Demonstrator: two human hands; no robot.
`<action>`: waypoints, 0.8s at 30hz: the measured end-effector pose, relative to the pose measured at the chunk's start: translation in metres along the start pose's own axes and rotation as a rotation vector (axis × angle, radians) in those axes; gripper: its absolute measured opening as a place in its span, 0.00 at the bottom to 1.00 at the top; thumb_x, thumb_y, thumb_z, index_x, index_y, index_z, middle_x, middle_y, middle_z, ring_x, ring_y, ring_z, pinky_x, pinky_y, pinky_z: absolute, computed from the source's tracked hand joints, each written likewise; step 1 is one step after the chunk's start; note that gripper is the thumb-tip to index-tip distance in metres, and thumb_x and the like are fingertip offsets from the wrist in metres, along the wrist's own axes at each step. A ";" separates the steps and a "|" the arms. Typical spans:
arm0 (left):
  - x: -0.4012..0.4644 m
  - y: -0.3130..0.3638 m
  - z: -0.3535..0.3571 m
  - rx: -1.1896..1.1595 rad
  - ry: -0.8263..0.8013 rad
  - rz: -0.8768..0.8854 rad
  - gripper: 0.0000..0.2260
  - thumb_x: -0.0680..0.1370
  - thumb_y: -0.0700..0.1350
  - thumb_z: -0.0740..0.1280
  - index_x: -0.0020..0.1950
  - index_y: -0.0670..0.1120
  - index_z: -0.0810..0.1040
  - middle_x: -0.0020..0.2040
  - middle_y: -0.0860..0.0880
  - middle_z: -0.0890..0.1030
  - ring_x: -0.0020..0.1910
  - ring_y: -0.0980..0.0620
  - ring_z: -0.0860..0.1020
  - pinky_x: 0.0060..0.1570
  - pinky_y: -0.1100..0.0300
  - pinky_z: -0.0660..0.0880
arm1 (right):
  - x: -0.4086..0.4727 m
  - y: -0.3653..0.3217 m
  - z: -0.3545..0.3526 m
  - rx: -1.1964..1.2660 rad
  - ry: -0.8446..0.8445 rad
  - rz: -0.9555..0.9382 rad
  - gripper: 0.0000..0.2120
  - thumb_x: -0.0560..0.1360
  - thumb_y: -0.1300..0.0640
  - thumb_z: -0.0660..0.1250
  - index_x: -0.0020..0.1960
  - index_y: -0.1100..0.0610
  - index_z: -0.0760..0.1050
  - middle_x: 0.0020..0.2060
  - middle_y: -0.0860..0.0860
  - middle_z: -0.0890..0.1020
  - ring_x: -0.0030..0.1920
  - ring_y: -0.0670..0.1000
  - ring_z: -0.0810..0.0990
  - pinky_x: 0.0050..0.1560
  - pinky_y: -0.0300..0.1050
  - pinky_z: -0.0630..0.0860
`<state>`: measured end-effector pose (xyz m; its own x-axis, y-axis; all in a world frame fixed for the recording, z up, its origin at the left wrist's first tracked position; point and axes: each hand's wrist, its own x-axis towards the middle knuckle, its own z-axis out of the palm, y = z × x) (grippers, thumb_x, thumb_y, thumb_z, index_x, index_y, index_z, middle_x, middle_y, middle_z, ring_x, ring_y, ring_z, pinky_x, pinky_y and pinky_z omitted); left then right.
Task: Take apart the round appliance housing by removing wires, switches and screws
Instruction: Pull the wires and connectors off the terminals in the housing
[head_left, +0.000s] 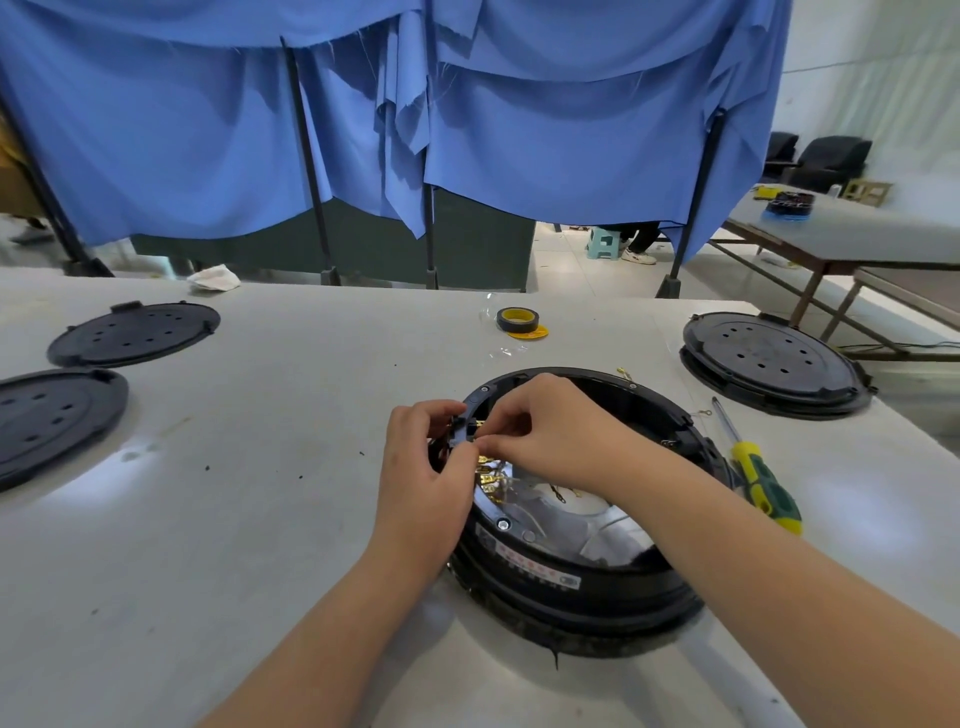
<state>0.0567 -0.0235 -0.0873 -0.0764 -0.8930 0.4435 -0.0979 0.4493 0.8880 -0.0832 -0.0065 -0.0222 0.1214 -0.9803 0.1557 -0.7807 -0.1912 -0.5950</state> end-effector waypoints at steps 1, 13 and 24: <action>0.000 0.000 0.000 0.001 -0.002 0.001 0.13 0.69 0.44 0.62 0.51 0.53 0.75 0.51 0.54 0.74 0.50 0.66 0.75 0.45 0.78 0.69 | 0.000 0.000 0.000 -0.009 0.001 -0.001 0.02 0.71 0.53 0.72 0.42 0.50 0.84 0.33 0.43 0.82 0.34 0.40 0.79 0.36 0.31 0.70; 0.001 0.000 0.000 -0.012 -0.014 -0.002 0.12 0.69 0.45 0.62 0.51 0.56 0.74 0.51 0.55 0.74 0.50 0.66 0.75 0.46 0.77 0.70 | -0.001 -0.006 -0.002 -0.068 0.002 -0.016 0.03 0.72 0.56 0.71 0.44 0.54 0.84 0.37 0.47 0.84 0.38 0.44 0.80 0.41 0.38 0.78; 0.000 0.001 -0.001 -0.008 -0.012 -0.029 0.14 0.68 0.46 0.62 0.54 0.51 0.75 0.52 0.54 0.75 0.50 0.65 0.75 0.46 0.77 0.70 | -0.001 -0.009 -0.001 -0.108 -0.004 -0.023 0.03 0.73 0.57 0.71 0.44 0.54 0.83 0.38 0.48 0.83 0.39 0.47 0.80 0.42 0.41 0.78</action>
<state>0.0577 -0.0232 -0.0867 -0.0854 -0.9055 0.4157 -0.0924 0.4227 0.9016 -0.0773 -0.0038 -0.0164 0.1420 -0.9760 0.1650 -0.8390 -0.2071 -0.5032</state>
